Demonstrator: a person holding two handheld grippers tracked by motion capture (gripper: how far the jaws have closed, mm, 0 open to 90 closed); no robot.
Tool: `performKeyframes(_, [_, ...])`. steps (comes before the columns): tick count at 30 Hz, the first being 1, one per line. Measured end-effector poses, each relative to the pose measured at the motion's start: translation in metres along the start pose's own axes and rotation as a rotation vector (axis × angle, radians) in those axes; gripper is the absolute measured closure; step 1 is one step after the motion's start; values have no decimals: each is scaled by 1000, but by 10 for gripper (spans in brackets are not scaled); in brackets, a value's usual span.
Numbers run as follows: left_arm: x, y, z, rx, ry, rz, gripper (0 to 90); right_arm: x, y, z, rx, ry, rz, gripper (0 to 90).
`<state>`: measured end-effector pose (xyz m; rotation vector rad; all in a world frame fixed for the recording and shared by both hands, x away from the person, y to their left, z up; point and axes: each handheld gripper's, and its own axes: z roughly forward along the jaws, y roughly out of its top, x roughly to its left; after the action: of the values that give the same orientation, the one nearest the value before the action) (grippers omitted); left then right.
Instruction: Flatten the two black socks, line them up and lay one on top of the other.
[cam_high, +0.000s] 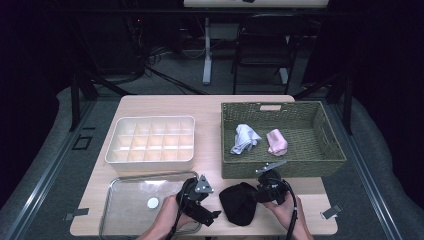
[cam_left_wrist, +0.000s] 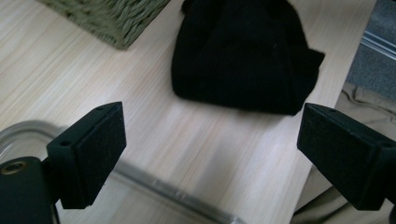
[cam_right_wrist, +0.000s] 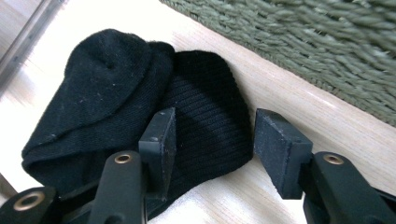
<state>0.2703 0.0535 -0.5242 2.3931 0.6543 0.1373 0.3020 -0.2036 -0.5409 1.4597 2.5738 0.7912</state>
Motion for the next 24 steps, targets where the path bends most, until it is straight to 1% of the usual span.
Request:
performKeyframes(3, [-7,7,5,2,6,16,101,0,-2,2,-9,-7,15,494])
performKeyframes(4, [-9,9,8,1,-1,21,113,-1,-3,3,3,-6,17,495])
performKeyframes(5, [-11,11,9,5,5,26,125,-1,-4,5,16,-9,18,495])
performKeyframes(6, [-13,13,12,8,0,35,134,0,-5,7,15,-15,23,495])
performKeyframes(7, [-15,14,15,9,-3,41,138,0,-5,8,40,-26,8,496])
performKeyframes(8, [-17,16,16,11,-7,48,145,0,-6,9,36,-20,9,505])
performKeyframes(9, [-19,17,19,18,-5,53,151,0,-6,9,53,-31,-2,513])
performKeyframes(11, [-24,19,24,23,-9,59,158,1,-7,11,40,-17,15,546])
performKeyframes(12, [-26,20,25,28,-10,63,167,2,-7,12,35,-21,19,569])
performKeyframes(13, [-28,21,27,32,-3,66,178,3,-8,12,44,-34,11,585])
performKeyframes(14, [-29,22,29,36,1,72,187,4,-9,12,33,-26,23,603])
performKeyframes(15, [-31,22,30,40,10,75,202,6,-9,12,27,-38,33,623])
performKeyframes(16, [-32,22,32,44,26,78,217,5,-9,12,38,-44,25,640])
performKeyframes(17, [-32,23,34,55,31,80,225,6,-9,12,37,-41,28,649])
performKeyframes(18, [-33,22,37,61,47,75,236,7,-8,11,49,-44,29,660])
performKeyframes(19, [-33,22,39,73,51,71,252,8,-9,11,42,-46,26,674])
performKeyframes(20, [-32,21,41,83,45,69,252,8,-9,11,42,-46,26,674])
performKeyframes(21, [-33,21,43,83,54,65,268,9,-9,12,32,-49,27,678])
performKeyframes(22, [-32,20,43,90,45,62,289,9,-9,11,37,-50,22,681])
performKeyframes(23, [-32,20,44,93,49,65,300,10,-9,12,29,-46,29,684])
performKeyframes(24, [-32,19,45,93,53,62,338,10,-9,11,36,-46,17,686])
